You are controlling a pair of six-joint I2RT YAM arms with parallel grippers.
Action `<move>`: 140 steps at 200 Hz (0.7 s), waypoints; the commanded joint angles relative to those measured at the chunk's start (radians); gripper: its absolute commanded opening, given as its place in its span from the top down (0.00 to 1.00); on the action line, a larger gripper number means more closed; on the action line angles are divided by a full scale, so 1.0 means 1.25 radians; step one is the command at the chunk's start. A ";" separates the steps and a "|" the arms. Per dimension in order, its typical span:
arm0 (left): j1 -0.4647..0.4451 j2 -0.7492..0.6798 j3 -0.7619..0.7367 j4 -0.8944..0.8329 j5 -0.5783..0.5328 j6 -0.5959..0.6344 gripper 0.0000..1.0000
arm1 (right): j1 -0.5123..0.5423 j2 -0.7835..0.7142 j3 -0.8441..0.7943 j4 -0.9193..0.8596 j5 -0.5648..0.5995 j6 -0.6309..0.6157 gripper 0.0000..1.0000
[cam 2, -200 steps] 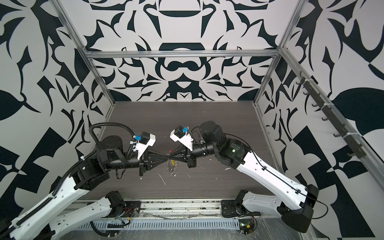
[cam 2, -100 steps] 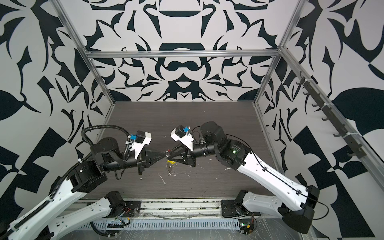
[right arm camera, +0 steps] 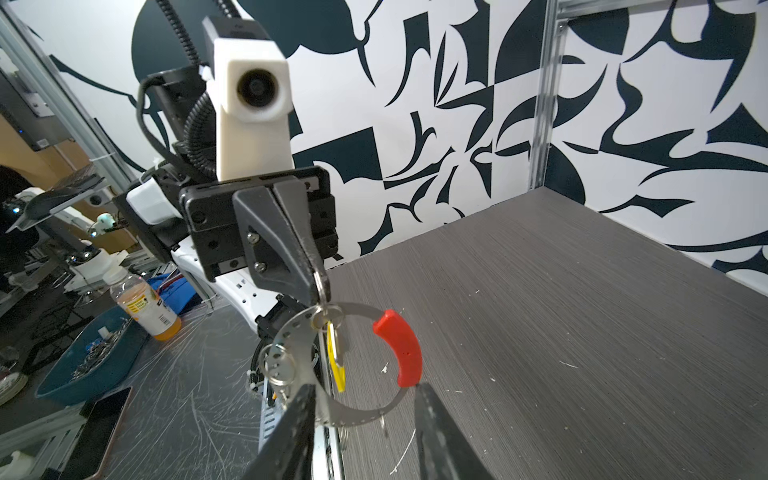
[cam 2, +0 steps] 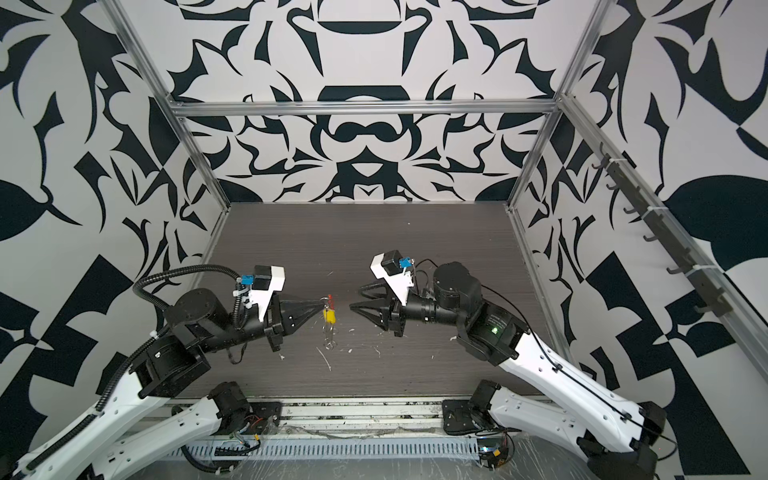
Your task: Remove the keys from the keyring
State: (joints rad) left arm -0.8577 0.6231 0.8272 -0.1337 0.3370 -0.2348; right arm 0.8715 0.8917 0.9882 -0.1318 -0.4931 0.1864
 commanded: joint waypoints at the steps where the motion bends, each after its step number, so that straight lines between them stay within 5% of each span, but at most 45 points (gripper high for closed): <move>1: 0.001 -0.013 -0.024 0.083 -0.022 -0.031 1.00 | 0.004 0.003 -0.006 0.101 0.024 0.040 0.58; 65: 0.001 -0.021 -0.089 0.222 -0.034 -0.101 1.00 | 0.003 0.031 -0.052 0.315 0.012 0.159 0.57; 140: 0.002 -0.006 -0.162 0.401 -0.056 -0.165 1.00 | 0.011 0.084 -0.046 0.377 -0.055 0.216 0.58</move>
State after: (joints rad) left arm -0.8577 0.6113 0.6521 0.2180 0.2825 -0.3943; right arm 0.8787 0.9974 0.9222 0.2367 -0.5213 0.4187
